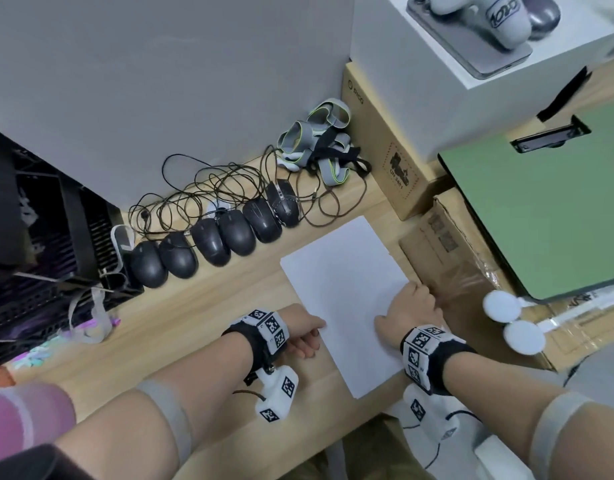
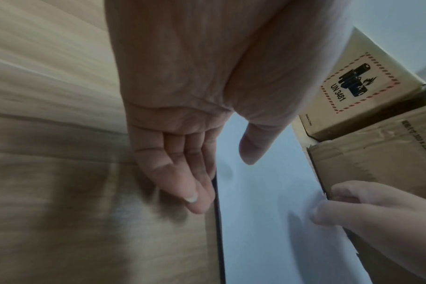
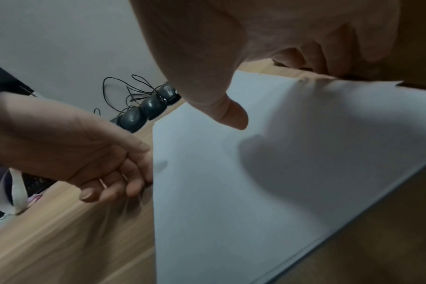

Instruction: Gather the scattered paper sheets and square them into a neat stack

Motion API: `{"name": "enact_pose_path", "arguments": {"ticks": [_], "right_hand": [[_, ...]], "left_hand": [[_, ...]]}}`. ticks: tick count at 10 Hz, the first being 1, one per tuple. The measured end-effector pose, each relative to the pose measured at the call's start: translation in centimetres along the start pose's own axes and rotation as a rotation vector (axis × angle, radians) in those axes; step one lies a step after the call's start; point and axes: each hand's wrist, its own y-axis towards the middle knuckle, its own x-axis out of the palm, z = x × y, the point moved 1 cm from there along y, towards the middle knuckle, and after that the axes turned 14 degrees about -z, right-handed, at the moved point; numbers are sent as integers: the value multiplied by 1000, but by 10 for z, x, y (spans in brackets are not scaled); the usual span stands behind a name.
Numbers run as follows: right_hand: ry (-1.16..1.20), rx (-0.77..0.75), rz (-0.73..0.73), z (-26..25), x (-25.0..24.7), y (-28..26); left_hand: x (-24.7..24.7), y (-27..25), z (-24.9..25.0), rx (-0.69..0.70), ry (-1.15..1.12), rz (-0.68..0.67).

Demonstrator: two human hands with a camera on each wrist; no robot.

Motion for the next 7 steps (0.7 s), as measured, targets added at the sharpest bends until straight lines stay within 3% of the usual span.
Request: {"name": "enact_pose_path", "arguments": {"ticks": [4,6,7], "right_hand": [[-44,-188,20,-6,-3,-2],[17,-325,-26,-29,-11,-17],[77,-456,-49,-60,-26,-30]], "left_hand": [[4,-3,12,34,-22,-2],[-14,-33,-4,46,-27,45],[-35,-72,-14,134,-81,157]]}}
